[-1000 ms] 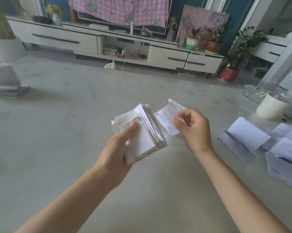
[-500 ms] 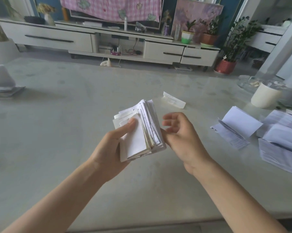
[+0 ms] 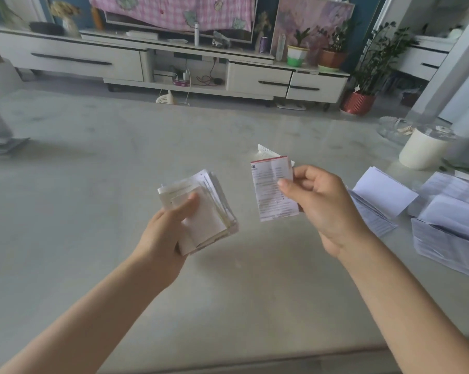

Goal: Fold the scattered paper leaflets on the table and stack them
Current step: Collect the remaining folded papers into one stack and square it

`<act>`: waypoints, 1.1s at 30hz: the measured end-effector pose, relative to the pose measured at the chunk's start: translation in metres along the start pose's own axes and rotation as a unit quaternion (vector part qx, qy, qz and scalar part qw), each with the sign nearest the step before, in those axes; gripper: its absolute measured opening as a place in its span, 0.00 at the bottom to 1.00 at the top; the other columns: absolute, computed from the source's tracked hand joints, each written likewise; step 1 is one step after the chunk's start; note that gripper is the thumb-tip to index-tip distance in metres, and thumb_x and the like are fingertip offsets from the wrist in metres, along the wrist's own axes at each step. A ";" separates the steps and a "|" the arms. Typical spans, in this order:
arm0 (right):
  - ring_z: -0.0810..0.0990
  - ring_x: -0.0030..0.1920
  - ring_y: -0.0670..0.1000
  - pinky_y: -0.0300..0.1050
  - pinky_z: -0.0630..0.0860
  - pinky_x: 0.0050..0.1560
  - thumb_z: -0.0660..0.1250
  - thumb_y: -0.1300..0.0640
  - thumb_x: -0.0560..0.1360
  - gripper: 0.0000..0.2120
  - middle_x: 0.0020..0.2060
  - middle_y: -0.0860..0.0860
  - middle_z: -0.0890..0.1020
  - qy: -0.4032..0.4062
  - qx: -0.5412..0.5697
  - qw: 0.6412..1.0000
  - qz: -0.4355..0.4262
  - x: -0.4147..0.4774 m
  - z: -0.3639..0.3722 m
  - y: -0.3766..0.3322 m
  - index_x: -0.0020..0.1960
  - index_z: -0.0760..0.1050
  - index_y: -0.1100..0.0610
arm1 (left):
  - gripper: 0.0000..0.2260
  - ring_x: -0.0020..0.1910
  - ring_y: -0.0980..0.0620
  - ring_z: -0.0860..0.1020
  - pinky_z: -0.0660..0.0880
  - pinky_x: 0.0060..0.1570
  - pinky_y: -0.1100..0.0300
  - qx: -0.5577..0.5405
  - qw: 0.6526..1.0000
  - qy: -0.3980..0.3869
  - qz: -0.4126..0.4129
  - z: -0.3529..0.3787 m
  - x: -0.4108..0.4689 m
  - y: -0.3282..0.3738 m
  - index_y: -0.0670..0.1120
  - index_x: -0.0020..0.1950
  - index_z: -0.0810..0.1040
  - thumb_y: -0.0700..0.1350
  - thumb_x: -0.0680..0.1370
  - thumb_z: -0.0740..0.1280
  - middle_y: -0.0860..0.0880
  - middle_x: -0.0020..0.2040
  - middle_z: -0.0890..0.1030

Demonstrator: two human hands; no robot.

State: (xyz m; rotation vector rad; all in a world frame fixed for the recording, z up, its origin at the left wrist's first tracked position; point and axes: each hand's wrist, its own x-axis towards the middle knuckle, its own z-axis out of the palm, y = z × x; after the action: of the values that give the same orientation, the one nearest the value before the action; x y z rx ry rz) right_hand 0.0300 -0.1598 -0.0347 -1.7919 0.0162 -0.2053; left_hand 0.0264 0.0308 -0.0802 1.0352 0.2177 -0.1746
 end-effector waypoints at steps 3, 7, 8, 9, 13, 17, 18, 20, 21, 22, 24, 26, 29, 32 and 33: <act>0.78 0.39 0.46 0.35 0.73 0.41 0.65 0.63 0.76 0.05 0.41 0.54 0.81 -0.029 0.036 0.999 0.020 -0.001 0.002 -0.003 0.46 0.77 0.54 | 0.05 0.36 0.57 0.82 0.77 0.38 0.61 0.036 0.999 0.028 0.019 -0.002 0.002 -0.003 0.47 0.50 0.78 0.46 0.77 0.64 0.52 0.39 0.84; 0.79 0.37 0.46 0.36 0.74 0.37 0.64 0.64 0.76 0.09 0.39 0.54 0.80 -0.070 0.129 0.988 0.056 -0.017 0.025 -0.004 0.55 0.74 0.57 | 0.06 0.40 0.54 0.83 0.79 0.35 0.63 0.060 0.998 -0.013 0.028 0.009 -0.004 -0.009 0.46 0.49 0.80 0.46 0.77 0.65 0.50 0.42 0.85; 0.79 0.37 0.47 0.37 0.74 0.38 0.64 0.64 0.76 0.09 0.39 0.55 0.80 -0.064 0.122 0.990 0.034 -0.024 0.034 -0.003 0.55 0.73 0.55 | 0.06 0.41 0.53 0.83 0.79 0.36 0.62 0.076 0.996 -0.030 0.035 0.011 -0.006 -0.011 0.45 0.49 0.80 0.45 0.75 0.67 0.49 0.42 0.85; 0.79 0.38 0.48 0.39 0.75 0.39 0.65 0.63 0.76 0.09 0.39 0.55 0.80 -0.053 0.091 0.994 -0.006 -0.030 0.047 -0.002 0.55 0.72 0.53 | 0.06 0.42 0.51 0.83 0.80 0.38 0.60 0.095 0.994 -0.041 0.046 0.010 -0.008 -0.013 0.45 0.48 0.81 0.44 0.72 0.70 0.47 0.43 0.85; 0.79 0.42 0.50 0.45 0.76 0.43 0.60 0.55 0.74 0.10 0.41 0.50 0.79 0.017 -0.120 0.978 -0.169 -0.040 0.072 0.014 0.55 0.69 0.48 | 0.10 0.32 0.53 0.80 0.75 0.29 0.64 0.105 0.991 -0.064 0.054 0.014 -0.013 -0.015 0.45 0.45 0.81 0.39 0.67 0.64 0.49 0.34 0.82; 0.77 0.46 0.53 0.50 0.75 0.45 0.60 0.56 0.76 0.13 0.47 0.49 0.80 0.069 -0.203 0.948 -0.235 -0.044 0.087 0.027 0.59 0.71 0.55 | 0.13 0.25 0.55 0.75 0.66 0.23 0.69 0.067 0.994 -0.081 0.026 0.018 -0.021 -0.014 0.47 0.43 0.78 0.40 0.78 0.54 0.52 0.27 0.78; 0.77 0.45 0.53 0.49 0.75 0.45 0.58 0.56 0.76 0.12 0.48 0.50 0.80 0.076 -0.214 0.943 -0.244 -0.045 0.089 0.029 0.59 0.71 0.56 | 0.16 0.28 0.54 0.77 0.68 0.24 0.68 0.044 0.995 -0.081 0.025 0.017 -0.022 -0.013 0.48 0.41 0.80 0.43 0.79 0.53 0.52 0.30 0.80; 0.77 0.46 0.53 0.47 0.74 0.46 0.57 0.58 0.76 0.12 0.51 0.51 0.80 0.085 -0.227 0.937 -0.253 -0.044 0.094 0.030 0.58 0.72 0.57 | 0.19 0.42 0.54 0.83 0.75 0.35 0.64 0.012 0.996 -0.088 0.025 0.016 -0.020 -0.012 0.50 0.49 0.82 0.55 0.80 0.53 0.50 0.43 0.84; 0.77 0.46 0.53 0.46 0.73 0.46 0.57 0.59 0.76 0.12 0.51 0.51 0.80 0.092 -0.227 0.935 -0.258 -0.044 0.096 0.031 0.58 0.72 0.57 | 0.21 0.49 0.54 0.82 0.76 0.42 0.62 0.025 0.995 -0.097 0.029 0.014 -0.017 -0.012 0.51 0.54 0.81 0.61 0.78 0.53 0.50 0.49 0.84; 0.76 0.46 0.53 0.46 0.73 0.45 0.57 0.58 0.76 0.11 0.51 0.50 0.80 0.101 -0.223 0.932 -0.267 -0.043 0.097 0.031 0.57 0.71 0.56 | 0.24 0.52 0.54 0.81 0.77 0.45 0.61 0.049 0.992 -0.108 0.038 0.013 -0.016 -0.011 0.53 0.55 0.81 0.65 0.74 0.54 0.50 0.52 0.84; 0.74 0.43 0.50 0.48 0.74 0.43 0.57 0.58 0.75 0.11 0.50 0.49 0.80 0.117 -0.217 0.926 -0.286 -0.042 0.098 0.031 0.56 0.70 0.54 | 0.26 0.49 0.55 0.82 0.76 0.45 0.61 0.083 0.989 -0.114 0.050 0.012 -0.017 -0.009 0.56 0.50 0.83 0.70 0.66 0.57 0.50 0.50 0.84; 0.71 0.43 0.49 0.50 0.74 0.42 0.59 0.61 0.74 0.12 0.48 0.50 0.79 0.132 -0.213 0.922 -0.295 -0.041 0.098 0.032 0.57 0.68 0.53 | 0.27 0.46 0.54 0.82 0.75 0.44 0.59 0.101 0.985 -0.123 0.065 0.013 -0.017 -0.011 0.56 0.48 0.83 0.72 0.65 0.59 0.49 0.46 0.84; 0.69 0.55 0.49 0.45 0.66 0.57 0.63 0.57 0.74 0.18 0.56 0.52 0.74 0.164 -0.257 0.914 -0.266 -0.039 0.094 0.034 0.63 0.66 0.54 | 0.12 0.42 0.52 0.81 0.76 0.40 0.61 0.091 0.987 -0.095 0.087 0.012 -0.013 -0.015 0.49 0.47 0.82 0.55 0.77 0.63 0.50 0.41 0.83; 0.64 0.64 0.43 0.38 0.60 0.65 0.67 0.56 0.73 0.28 0.62 0.46 0.67 0.056 -0.160 0.982 -0.088 -0.032 0.074 0.021 0.70 0.61 0.56 | 0.06 0.45 0.52 0.82 0.77 0.47 0.56 0.131 0.980 -0.062 0.137 0.011 -0.008 -0.017 0.50 0.49 0.80 0.50 0.77 0.65 0.52 0.43 0.84; 0.68 0.62 0.42 0.35 0.66 0.62 0.68 0.59 0.73 0.26 0.59 0.44 0.70 -0.025 -0.072 0.997 -0.003 -0.028 0.065 0.016 0.68 0.63 0.55 | 0.05 0.45 0.55 0.82 0.77 0.47 0.59 0.160 0.969 -0.067 0.175 0.010 -0.006 -0.018 0.51 0.48 0.80 0.49 0.77 0.65 0.54 0.43 0.84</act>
State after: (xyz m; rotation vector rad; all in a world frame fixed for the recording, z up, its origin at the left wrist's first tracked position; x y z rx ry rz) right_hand 0.0137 -0.0974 -0.0674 -1.9399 -0.0104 -0.1662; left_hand 0.0174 0.0133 -0.0887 1.3598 -0.1239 0.0437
